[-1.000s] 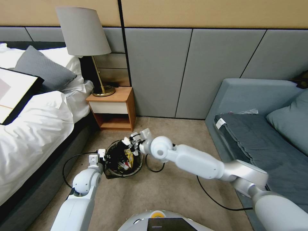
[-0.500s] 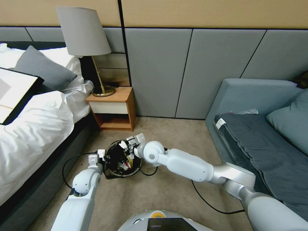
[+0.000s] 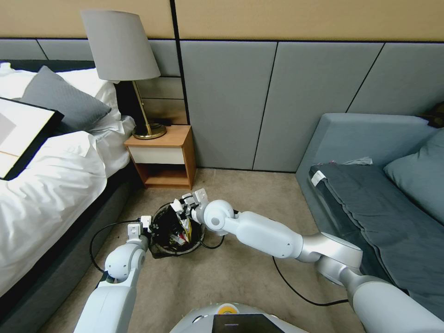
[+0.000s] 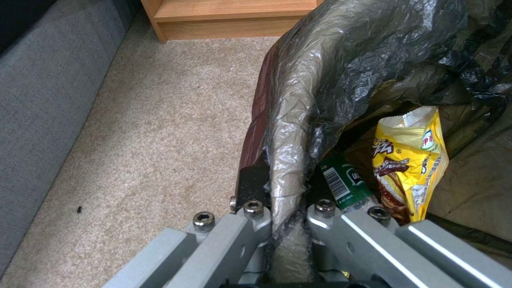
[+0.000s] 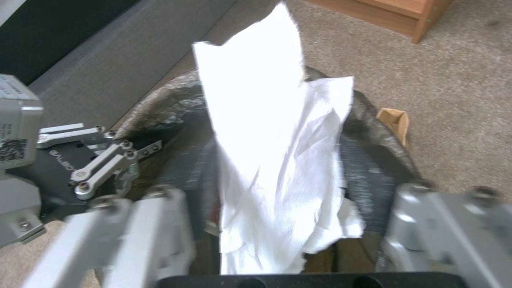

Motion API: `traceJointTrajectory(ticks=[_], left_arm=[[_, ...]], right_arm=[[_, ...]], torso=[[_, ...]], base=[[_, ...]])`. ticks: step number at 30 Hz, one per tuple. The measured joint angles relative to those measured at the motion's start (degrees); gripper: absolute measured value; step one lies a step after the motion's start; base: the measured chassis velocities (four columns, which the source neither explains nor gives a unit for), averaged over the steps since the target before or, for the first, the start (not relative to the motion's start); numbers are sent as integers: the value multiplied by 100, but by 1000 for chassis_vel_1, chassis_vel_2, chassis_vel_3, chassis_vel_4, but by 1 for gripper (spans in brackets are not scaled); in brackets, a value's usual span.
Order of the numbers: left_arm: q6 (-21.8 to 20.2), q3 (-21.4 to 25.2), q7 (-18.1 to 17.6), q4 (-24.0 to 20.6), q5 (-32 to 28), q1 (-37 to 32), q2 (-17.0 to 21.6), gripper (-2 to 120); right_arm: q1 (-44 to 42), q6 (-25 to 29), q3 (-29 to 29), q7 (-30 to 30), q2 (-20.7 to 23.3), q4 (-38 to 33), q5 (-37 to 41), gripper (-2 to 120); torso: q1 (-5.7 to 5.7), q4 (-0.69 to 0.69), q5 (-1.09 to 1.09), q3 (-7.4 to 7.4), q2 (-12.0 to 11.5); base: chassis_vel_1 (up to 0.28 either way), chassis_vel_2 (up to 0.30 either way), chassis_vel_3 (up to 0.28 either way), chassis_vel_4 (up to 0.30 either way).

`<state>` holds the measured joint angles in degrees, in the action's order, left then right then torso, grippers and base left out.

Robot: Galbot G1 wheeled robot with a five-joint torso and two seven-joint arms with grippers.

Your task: Pick up the trash bin, then pick up the garbage from the floor and place it into the trash bin.

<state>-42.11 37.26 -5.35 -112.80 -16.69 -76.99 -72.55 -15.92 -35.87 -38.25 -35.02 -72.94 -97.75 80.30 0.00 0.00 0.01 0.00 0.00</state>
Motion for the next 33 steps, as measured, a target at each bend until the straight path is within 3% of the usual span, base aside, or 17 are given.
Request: traceJointTrajectory(ticks=[3, 5, 9, 33], left_arm=[[0, -7, -1, -1, 0, 0, -1, 0], [0, -3, -4, -6, -2, 3, 3, 0], [0, 11, -3, -23, -22, 6, 23, 0], [-3, 10, 4, 2, -54, 50, 100, 0]], right_arm=[[-11, 0, 25, -2, 17, -3, 5, 70], [-47, 2, 78, -5, 77, -40, 15, 87], [-102, 0, 135, -13, 169, -110, 31, 99], [-167, -87, 302, -265, 126, -314, 547, 100]], torso=[[0, 0, 0, 0, 0], [0, 0, -1, 0, 0], [0, -1, -2, 0, 0], [0, 0, -1, 0, 0]], base=[[0, 0, 0, 0], [0, 0, 0, 0], [0, 0, 0, 0], [0, 0, 0, 0]])
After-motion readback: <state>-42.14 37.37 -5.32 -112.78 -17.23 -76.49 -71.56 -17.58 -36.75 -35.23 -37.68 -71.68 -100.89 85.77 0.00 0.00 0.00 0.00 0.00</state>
